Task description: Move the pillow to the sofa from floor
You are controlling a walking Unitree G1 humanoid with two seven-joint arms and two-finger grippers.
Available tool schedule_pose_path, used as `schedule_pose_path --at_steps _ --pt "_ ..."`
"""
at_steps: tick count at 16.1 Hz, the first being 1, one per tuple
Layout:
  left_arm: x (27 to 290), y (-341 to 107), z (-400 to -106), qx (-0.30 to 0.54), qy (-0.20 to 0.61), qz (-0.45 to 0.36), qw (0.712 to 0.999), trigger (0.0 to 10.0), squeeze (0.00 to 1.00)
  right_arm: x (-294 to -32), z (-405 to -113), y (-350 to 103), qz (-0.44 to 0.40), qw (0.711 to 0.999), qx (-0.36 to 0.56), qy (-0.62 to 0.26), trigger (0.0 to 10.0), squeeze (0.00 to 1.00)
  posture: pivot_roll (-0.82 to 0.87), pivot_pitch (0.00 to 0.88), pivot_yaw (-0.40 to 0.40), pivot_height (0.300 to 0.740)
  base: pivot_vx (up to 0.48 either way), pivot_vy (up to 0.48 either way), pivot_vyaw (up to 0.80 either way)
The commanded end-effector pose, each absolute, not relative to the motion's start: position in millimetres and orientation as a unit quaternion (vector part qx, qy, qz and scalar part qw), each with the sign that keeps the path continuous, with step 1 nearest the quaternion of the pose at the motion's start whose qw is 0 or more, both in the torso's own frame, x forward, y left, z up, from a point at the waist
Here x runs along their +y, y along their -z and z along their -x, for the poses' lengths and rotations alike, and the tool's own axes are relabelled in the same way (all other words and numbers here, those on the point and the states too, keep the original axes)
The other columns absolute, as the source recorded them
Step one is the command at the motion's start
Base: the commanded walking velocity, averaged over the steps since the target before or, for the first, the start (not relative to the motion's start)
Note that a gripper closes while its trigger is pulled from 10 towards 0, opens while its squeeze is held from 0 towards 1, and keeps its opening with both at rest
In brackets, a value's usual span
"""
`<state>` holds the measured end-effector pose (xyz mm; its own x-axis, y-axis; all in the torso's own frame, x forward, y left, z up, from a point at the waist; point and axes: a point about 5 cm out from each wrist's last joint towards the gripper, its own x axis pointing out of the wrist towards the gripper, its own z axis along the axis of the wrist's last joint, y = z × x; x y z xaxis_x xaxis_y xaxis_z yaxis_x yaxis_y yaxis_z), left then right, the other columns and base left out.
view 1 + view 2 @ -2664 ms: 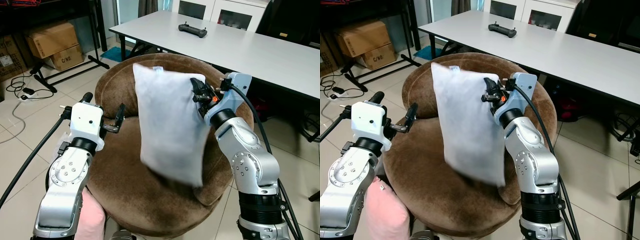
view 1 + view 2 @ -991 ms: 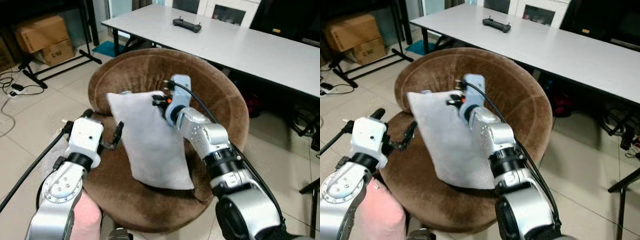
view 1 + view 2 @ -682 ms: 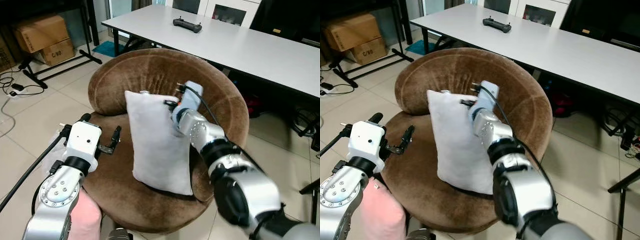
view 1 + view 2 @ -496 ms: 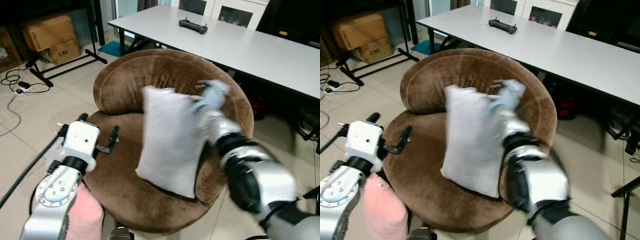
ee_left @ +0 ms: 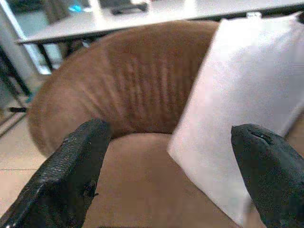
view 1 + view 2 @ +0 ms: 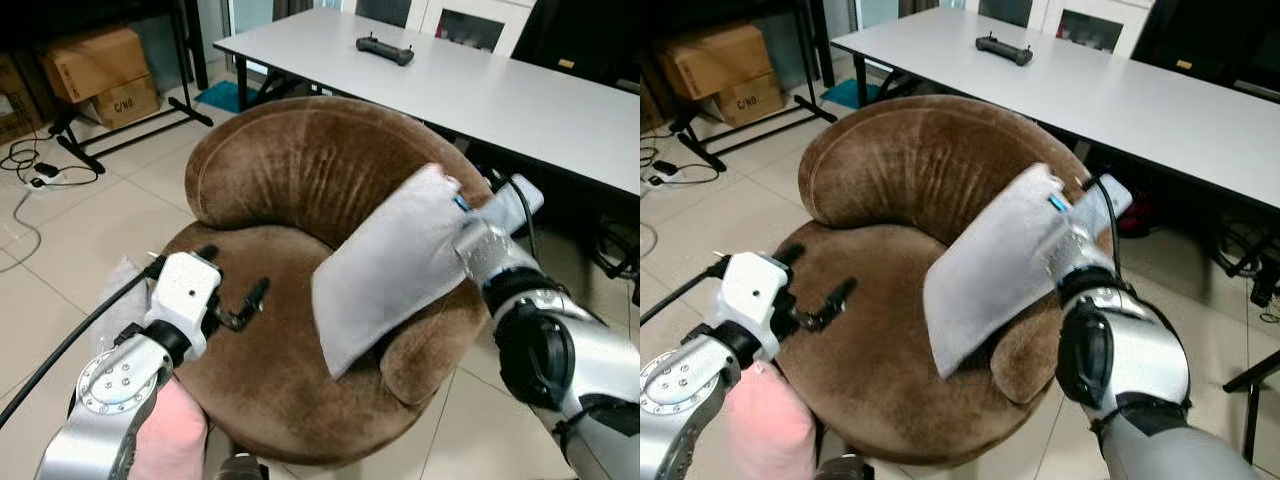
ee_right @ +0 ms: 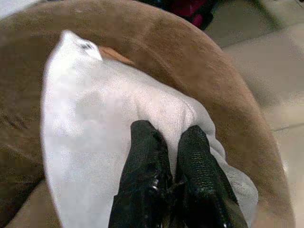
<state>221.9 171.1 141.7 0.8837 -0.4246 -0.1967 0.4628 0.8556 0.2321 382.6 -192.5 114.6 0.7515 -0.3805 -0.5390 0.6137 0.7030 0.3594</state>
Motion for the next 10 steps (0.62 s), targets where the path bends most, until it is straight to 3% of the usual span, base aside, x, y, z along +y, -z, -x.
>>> schedule_pose_path --at_steps 1,5,6,7,10 --pt "167 -141 -219 0.079 0.258 -0.131 0.954 10.0 0.0 -208 -378 -112 -0.271 0.888 0.209 0.305 10.0 0.0 0.18 0.0 -0.07 0.74 0.0 0.0 0.0" --pt "168 -141 -219 0.092 0.286 -0.128 0.945 10.0 0.0 -206 -364 -84 -0.275 0.878 0.251 0.301 10.0 0.0 0.17 0.0 -0.059 0.74 0.0 0.0 0.0" --pt "168 -141 -220 0.092 0.288 -0.126 0.945 10.0 0.0 -203 -363 -80 -0.278 0.88 0.255 0.288 10.0 0.15 0.17 0.0 -0.058 0.74 0.0 0.0 0.0" --pt "167 -142 -220 0.093 0.296 -0.121 0.943 10.0 0.0 -202 -362 -77 -0.275 0.889 0.255 0.262 10.0 1.0 0.17 0.0 -0.057 0.74 0.0 0.0 0.0" --pt "166 -144 -219 0.093 0.309 -0.114 0.94 10.0 0.0 -200 -364 -79 -0.304 0.893 0.231 0.237 10.0 1.0 0.17 0.0 -0.056 0.74 0.0 0.0 0.0"
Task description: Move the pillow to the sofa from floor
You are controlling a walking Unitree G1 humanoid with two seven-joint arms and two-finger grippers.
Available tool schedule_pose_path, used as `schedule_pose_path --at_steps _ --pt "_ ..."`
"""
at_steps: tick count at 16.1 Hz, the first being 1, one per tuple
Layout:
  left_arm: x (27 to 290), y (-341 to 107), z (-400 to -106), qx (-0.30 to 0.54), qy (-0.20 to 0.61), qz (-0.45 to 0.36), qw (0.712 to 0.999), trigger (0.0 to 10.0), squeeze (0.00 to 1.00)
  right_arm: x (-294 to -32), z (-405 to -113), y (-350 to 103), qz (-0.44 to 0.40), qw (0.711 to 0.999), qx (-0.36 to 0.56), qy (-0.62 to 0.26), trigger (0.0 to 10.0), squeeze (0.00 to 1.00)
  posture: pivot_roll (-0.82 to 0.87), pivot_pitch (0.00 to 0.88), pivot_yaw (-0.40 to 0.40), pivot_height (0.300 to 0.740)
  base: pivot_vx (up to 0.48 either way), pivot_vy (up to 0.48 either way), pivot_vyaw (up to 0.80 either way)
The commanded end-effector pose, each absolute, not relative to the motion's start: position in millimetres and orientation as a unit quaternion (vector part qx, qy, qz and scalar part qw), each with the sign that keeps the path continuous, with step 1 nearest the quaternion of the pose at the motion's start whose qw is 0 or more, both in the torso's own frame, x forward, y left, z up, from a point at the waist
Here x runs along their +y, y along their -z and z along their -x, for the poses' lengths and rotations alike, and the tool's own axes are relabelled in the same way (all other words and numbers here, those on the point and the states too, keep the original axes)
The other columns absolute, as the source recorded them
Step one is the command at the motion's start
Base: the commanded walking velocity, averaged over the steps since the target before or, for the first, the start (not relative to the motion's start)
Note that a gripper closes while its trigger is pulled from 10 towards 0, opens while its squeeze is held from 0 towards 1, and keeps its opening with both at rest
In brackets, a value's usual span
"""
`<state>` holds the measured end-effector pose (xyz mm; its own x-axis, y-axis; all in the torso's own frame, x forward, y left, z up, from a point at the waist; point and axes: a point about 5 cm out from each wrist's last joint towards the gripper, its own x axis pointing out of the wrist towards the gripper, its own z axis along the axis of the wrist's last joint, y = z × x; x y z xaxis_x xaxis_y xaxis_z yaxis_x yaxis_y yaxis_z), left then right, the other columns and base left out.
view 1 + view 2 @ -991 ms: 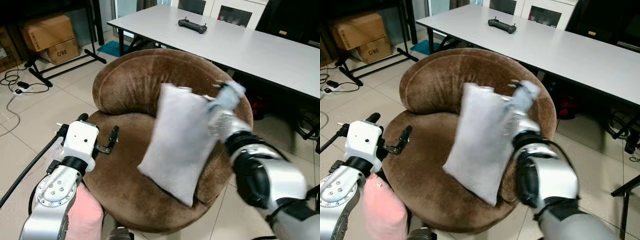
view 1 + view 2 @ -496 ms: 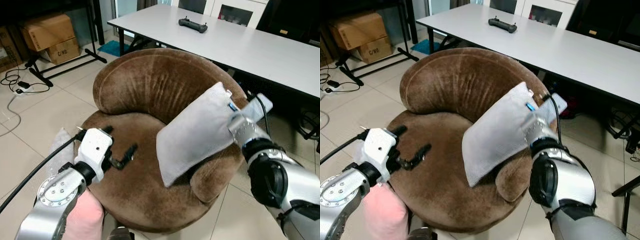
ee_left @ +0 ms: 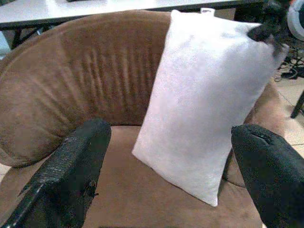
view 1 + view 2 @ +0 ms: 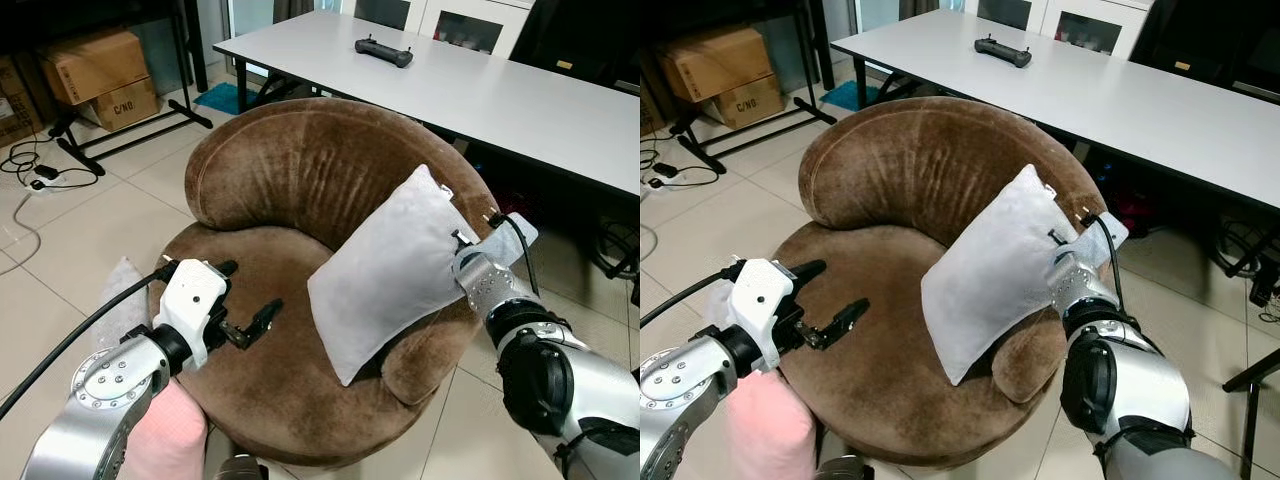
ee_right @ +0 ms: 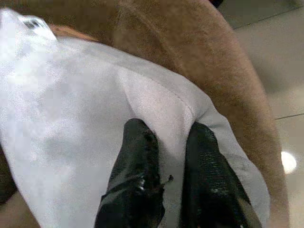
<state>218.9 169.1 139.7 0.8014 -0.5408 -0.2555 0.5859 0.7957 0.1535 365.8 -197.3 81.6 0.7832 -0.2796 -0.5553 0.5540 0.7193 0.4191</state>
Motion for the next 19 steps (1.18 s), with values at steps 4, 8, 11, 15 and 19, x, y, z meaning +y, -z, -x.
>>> schedule_pose_path --at_steps 4,8,11,15,19 --pt "167 -145 -220 0.089 0.309 -0.114 0.94 10.0 0.0 -206 -364 -82 -0.368 0.871 0.212 0.247 10.0 1.0 0.17 0.0 -0.061 0.74 0.0 0.0 0.0" --pt "165 -142 -220 0.086 0.306 -0.105 0.942 10.0 0.0 -228 -350 -101 -0.325 0.916 0.119 0.201 10.0 1.0 0.13 0.0 -0.054 0.74 0.0 0.0 0.0" --pt "162 -140 -223 0.081 0.309 -0.102 0.942 10.0 0.0 -230 -329 -123 -0.312 0.939 0.033 0.143 10.0 0.23 0.11 0.0 -0.04 0.74 0.0 0.0 0.0" --pt "161 -140 -234 0.053 0.264 -0.101 0.958 10.0 0.0 -218 -288 -133 -0.197 0.977 0.03 0.077 10.0 0.0 0.07 0.0 -0.026 0.74 0.0 0.0 0.0" --pt "160 -135 -235 0.036 0.184 -0.09 0.978 10.0 0.0 -187 -251 -126 -0.105 0.989 0.097 0.031 10.0 0.0 0.05 0.0 -0.02 0.74 0.0 0.0 -0.19"
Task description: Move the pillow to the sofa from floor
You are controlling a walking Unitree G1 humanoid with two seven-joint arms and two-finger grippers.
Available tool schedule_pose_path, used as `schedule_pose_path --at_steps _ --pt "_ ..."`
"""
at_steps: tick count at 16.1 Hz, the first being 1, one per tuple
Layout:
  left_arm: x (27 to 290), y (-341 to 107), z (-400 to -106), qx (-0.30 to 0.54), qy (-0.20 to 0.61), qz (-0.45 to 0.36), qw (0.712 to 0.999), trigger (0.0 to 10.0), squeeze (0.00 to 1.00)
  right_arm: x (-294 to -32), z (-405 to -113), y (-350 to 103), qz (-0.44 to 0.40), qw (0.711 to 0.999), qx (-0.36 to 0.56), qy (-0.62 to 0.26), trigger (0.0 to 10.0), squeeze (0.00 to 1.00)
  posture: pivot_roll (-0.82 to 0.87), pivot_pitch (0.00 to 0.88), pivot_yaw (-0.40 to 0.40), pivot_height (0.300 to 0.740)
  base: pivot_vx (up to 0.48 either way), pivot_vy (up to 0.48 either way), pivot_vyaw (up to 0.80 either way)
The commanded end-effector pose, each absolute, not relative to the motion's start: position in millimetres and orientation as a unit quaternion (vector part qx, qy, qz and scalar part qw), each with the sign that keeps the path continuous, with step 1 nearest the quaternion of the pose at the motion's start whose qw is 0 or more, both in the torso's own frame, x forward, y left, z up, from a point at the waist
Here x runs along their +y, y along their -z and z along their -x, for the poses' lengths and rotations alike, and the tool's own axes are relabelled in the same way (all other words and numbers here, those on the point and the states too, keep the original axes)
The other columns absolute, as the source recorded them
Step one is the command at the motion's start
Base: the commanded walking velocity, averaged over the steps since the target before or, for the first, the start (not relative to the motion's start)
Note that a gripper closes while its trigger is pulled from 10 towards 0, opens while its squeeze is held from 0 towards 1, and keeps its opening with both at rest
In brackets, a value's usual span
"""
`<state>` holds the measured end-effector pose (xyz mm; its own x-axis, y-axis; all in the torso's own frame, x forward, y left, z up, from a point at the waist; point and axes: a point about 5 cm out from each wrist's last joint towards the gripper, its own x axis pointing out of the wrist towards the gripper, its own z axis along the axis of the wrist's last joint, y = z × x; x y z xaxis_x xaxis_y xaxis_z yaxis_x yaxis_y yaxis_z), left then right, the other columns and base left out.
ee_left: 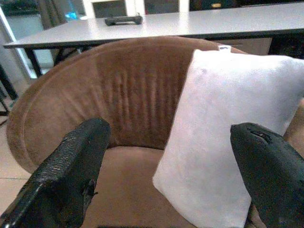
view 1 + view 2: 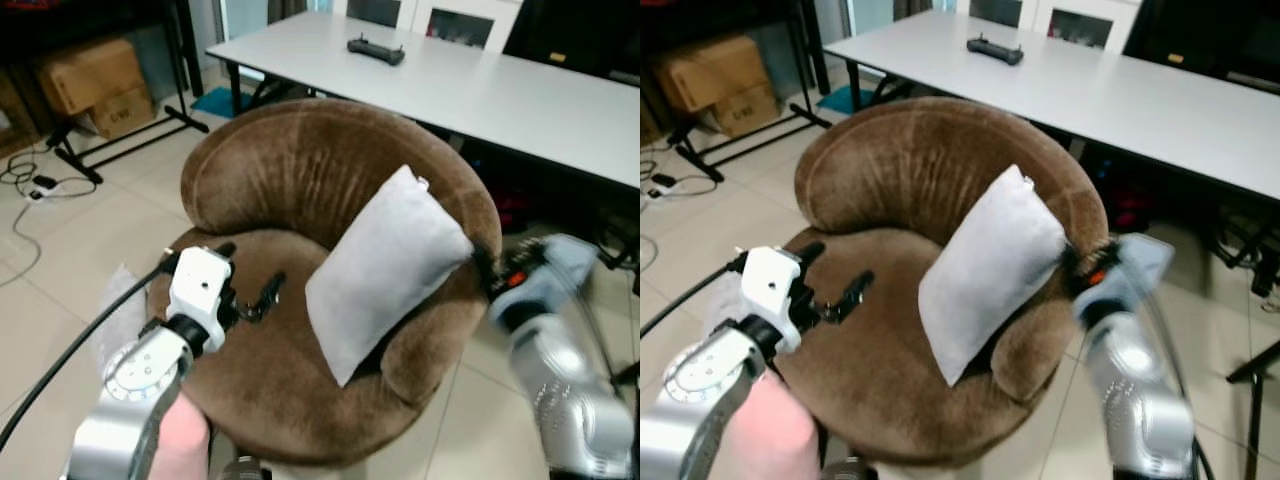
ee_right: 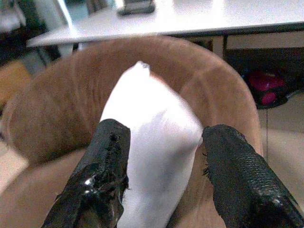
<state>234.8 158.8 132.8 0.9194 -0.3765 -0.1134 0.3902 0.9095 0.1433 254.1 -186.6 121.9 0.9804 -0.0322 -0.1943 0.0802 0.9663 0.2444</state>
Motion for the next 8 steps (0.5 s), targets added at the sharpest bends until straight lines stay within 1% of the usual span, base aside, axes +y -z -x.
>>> schedule_pose_path --at_steps 1,2,4,5,8 --pt "161 -132 -232 0.037 0.169 -0.103 0.98 10.0 0.0 -184 -242 -125 -0.065 0.992 0.106 0.024 10.0 0.0 0.04 0.0 -0.019 0.74 0.0 0.0 -0.77" --pt "161 -131 -230 0.037 0.166 -0.111 0.979 10.0 0.0 -184 -239 -126 -0.056 0.992 0.109 0.031 10.0 0.0 0.04 0.0 -0.019 0.74 0.0 0.0 -0.77" --pt "162 -128 -226 0.036 0.147 -0.113 0.982 10.0 0.0 -186 -227 -127 -0.07 0.989 0.124 0.046 10.0 0.0 0.03 0.0 -0.017 0.74 0.0 0.0 -0.78" --pt "161 -126 -226 0.034 0.146 -0.115 0.982 10.0 0.0 -188 -223 -124 -0.044 0.989 0.129 0.05 10.0 0.0 0.03 0.0 -0.008 0.74 0.0 0.0 -0.8" --pt "155 -128 -228 0.025 0.156 -0.121 0.98 10.0 0.0 -193 -227 -129 -0.033 0.99 0.11 0.078 10.0 0.0 0.02 0.0 -0.005 0.74 0.0 0.0 -0.8"
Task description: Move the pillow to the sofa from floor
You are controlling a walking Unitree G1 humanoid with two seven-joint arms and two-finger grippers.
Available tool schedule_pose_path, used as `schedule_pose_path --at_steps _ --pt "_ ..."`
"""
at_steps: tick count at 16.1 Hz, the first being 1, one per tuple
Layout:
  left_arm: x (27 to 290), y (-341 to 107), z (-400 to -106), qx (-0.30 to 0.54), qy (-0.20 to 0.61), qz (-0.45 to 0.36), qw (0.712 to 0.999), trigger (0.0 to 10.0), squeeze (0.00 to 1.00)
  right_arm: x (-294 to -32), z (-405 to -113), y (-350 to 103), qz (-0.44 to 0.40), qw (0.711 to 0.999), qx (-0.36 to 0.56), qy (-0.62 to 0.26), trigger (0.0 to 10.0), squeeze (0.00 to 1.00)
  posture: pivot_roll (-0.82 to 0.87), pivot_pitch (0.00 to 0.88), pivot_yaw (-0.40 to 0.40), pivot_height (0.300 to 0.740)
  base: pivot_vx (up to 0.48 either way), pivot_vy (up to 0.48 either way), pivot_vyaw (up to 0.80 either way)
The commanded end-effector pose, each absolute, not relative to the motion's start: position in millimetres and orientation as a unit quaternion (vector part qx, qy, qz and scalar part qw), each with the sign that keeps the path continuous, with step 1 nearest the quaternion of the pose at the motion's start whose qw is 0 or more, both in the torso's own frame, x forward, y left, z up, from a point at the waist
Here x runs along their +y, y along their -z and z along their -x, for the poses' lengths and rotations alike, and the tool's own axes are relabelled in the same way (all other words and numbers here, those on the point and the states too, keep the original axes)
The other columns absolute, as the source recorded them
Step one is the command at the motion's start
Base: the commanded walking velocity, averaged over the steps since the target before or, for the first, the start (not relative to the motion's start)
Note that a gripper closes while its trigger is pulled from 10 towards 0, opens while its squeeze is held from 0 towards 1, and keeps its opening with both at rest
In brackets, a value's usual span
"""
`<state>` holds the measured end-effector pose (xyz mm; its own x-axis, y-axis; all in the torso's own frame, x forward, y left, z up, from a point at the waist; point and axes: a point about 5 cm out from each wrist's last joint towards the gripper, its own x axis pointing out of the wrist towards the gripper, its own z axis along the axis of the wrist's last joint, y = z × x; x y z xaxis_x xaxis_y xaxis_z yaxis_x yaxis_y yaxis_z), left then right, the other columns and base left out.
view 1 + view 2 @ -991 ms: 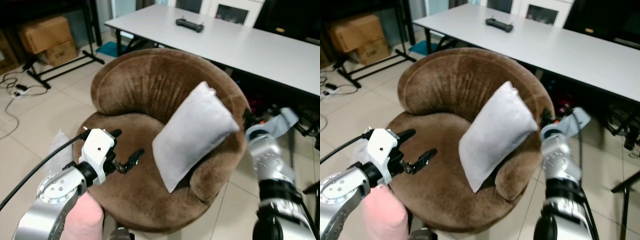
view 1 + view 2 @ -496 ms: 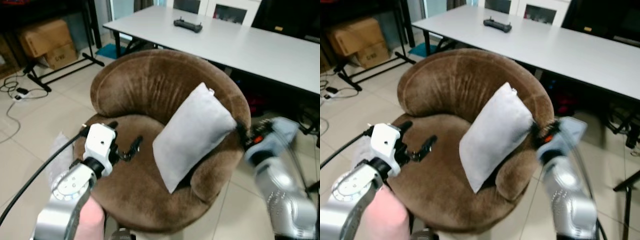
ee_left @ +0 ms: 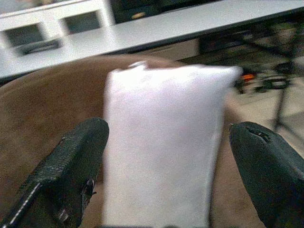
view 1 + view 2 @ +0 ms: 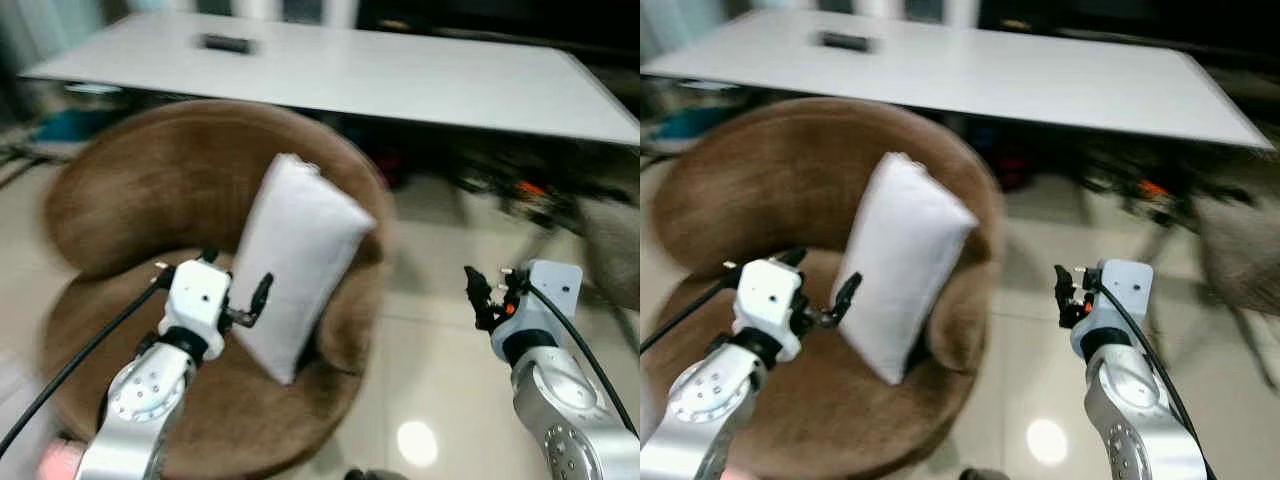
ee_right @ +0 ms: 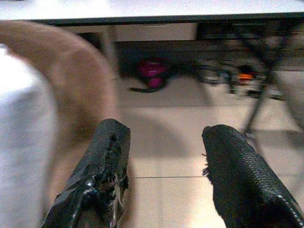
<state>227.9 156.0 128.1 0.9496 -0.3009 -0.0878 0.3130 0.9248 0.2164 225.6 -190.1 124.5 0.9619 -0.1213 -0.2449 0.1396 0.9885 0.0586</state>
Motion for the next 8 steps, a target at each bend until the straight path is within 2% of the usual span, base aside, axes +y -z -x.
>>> schedule_pose_path --at_steps 1,3,6,8 --pt "155 -130 -229 0.02 0.15 -0.119 0.981 10.0 0.0 -191 -226 -129 -0.043 0.99 0.118 0.06 10.0 0.0 0.02 0.0 -0.004 0.74 0.0 0.0 -0.8" --pt "154 -130 -228 0.018 0.148 -0.116 0.982 10.0 0.0 -192 -222 -125 -0.03 0.987 0.133 0.086 10.0 0.0 0.01 0.0 0.005 0.74 0.0 0.0 -0.8" --pt "154 -128 -230 0.021 0.148 -0.114 0.982 10.0 0.0 -191 -218 -119 -0.051 0.98 0.154 0.11 10.0 0.0 0.0 0.0 0.014 0.74 0.0 0.0 -0.8" --pt "153 -127 -233 0.022 0.147 -0.112 0.983 10.0 0.0 -192 -218 -120 -0.029 0.98 0.154 0.122 10.0 0.0 -0.01 0.0 0.027 0.74 0.0 0.0 -0.8"
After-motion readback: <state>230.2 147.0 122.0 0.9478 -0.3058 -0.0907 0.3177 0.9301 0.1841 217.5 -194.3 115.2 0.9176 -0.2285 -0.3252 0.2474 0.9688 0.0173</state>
